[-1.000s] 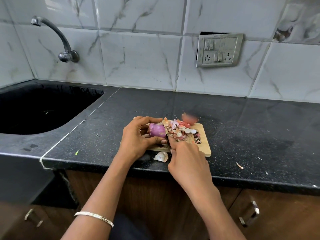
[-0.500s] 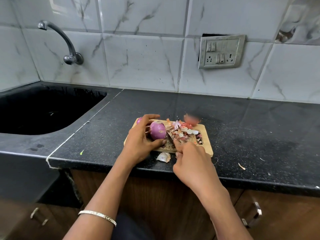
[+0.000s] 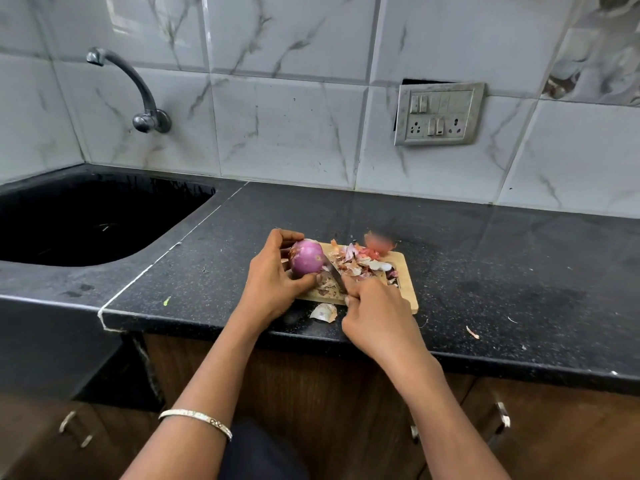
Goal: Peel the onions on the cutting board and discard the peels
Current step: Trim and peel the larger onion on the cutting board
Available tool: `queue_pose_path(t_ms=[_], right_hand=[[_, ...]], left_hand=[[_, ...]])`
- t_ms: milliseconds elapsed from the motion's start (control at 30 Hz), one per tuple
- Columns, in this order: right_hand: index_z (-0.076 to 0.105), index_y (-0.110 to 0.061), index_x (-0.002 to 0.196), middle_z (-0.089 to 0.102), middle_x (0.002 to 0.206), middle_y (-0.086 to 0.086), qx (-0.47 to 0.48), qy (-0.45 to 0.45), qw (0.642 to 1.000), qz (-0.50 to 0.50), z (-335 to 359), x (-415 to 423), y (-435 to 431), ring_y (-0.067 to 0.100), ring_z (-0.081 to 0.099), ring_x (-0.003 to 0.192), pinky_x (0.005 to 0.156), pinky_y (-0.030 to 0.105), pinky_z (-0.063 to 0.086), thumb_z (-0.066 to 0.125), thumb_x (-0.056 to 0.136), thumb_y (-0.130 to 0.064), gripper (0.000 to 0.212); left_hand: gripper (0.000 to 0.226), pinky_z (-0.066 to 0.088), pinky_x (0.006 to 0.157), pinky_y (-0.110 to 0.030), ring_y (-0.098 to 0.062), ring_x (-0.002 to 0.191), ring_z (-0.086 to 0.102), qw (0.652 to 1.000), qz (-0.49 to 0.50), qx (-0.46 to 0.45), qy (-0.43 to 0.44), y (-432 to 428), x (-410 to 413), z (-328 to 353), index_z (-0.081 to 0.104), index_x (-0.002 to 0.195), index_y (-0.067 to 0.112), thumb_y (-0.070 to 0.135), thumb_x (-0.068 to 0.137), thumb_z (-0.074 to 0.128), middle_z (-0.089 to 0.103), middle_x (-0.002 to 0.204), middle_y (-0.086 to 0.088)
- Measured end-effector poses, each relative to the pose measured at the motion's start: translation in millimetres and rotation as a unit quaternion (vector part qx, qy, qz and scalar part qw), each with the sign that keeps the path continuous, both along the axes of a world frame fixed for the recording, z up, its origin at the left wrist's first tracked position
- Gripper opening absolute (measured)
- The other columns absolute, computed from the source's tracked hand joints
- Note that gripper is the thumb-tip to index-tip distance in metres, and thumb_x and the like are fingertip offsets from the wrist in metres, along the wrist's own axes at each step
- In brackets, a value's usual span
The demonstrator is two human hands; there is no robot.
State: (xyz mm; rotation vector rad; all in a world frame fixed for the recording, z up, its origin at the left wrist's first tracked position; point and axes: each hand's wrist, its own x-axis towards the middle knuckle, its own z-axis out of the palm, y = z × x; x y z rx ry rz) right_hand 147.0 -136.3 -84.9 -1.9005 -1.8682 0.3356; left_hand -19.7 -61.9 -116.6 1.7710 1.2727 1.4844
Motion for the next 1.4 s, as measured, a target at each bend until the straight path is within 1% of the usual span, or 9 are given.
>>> queue_pose_path(t_ms=[100,233,400,600,733,900,1100,1233,1400], right_hand=[[0.05,-0.037,0.146,0.063,0.132,0.003,0.028,0.034,0.999,-0.005,3.0,8.5,4.6,0.032,0.054,0.122,0.093,0.039,0.046,0.048,0.103,-0.024,0.045],[0.049,-0.044,0.145,0.068,0.125,0.0,0.09,0.058,0.994,-0.004,6.6,12.7,5.1,0.033,0.053,0.121,0.088,0.041,0.045,0.049,0.103,-0.028,0.045],[0.042,-0.042,0.15,0.07,0.119,0.001,0.129,0.037,0.991,-0.006,4.4,10.0,8.2,0.033,0.058,0.114,0.085,0.044,0.047,0.049,0.103,-0.03,0.049],[0.056,-0.031,0.14,0.071,0.106,-0.002,0.166,0.057,0.984,-0.011,1.1,6.3,4.3,0.03,0.062,0.102,0.07,0.039,0.038,0.05,0.103,-0.03,0.037],[0.052,-0.023,0.131,0.067,0.107,-0.002,0.129,0.04,0.991,-0.016,1.0,7.3,3.0,0.03,0.061,0.101,0.068,0.036,0.029,0.047,0.104,-0.026,0.027],[0.043,-0.036,0.141,0.067,0.12,-0.006,0.128,0.032,0.991,-0.014,2.9,8.4,-1.2,0.027,0.061,0.11,0.072,0.037,0.036,0.052,0.101,-0.021,0.044],[0.045,-0.049,0.146,0.068,0.122,-0.005,0.128,0.037,0.991,-0.006,5.0,4.2,-10.8,0.028,0.058,0.118,0.088,0.04,0.045,0.054,0.102,-0.029,0.049],[0.046,-0.05,0.144,0.07,0.114,-0.004,0.133,0.028,0.991,-0.001,5.3,3.2,-14.0,0.027,0.06,0.114,0.086,0.041,0.047,0.052,0.103,-0.035,0.044],[0.047,-0.044,0.146,0.071,0.105,-0.005,0.142,0.023,0.99,-0.008,6.4,6.2,-12.4,0.026,0.062,0.106,0.073,0.038,0.039,0.049,0.104,-0.037,0.043]], left_hand=[[0.065,0.056,0.083,-0.017,-0.003,0.108,0.063,1.0,0.003,0.007,-0.023,-1.9,0.4,-1.3,0.057,0.122,0.021,0.003,0.069,0.09,0.063,0.116,0.014],[0.063,0.056,0.086,-0.018,-0.008,0.107,0.064,1.0,0.008,0.018,-0.023,0.0,-2.8,-1.5,0.064,0.124,0.027,0.002,0.071,0.086,0.066,0.121,0.007],[0.063,0.055,0.095,-0.031,0.0,0.108,0.058,0.998,0.031,0.033,0.035,0.4,-1.1,-2.3,0.065,0.124,0.03,0.009,0.069,0.086,0.061,0.119,0.011],[0.07,0.058,0.091,-0.03,-0.002,0.11,0.062,0.999,0.043,0.007,-0.012,4.2,-1.6,-3.5,0.05,0.118,0.025,0.011,0.065,0.093,0.062,0.115,0.014],[0.065,0.053,0.091,-0.02,-0.004,0.105,0.064,0.997,0.059,0.031,0.046,4.4,-3.9,-3.6,0.065,0.115,0.027,0.013,0.06,0.095,0.067,0.113,0.013],[0.06,0.044,0.09,-0.006,-0.002,0.108,0.061,0.997,0.037,0.032,0.054,1.1,-5.6,-2.1,0.071,0.116,0.029,0.003,0.065,0.087,0.066,0.117,0.012],[0.059,0.046,0.108,-0.034,-0.009,0.12,0.057,0.994,0.028,0.046,0.092,4.4,-5.6,-2.7,0.07,0.124,0.032,0.02,0.069,0.087,0.058,0.128,0.008],[0.077,0.052,0.103,-0.035,-0.012,0.118,0.06,0.997,0.051,0.017,0.063,7.6,-2.4,-4.5,0.056,0.13,0.019,0.028,0.065,0.096,0.061,0.127,0.003],[0.071,0.053,0.096,-0.032,-0.013,0.109,0.061,0.993,0.081,0.015,0.079,9.8,-0.4,-4.3,0.059,0.116,0.019,0.036,0.06,0.098,0.061,0.118,0.003]])
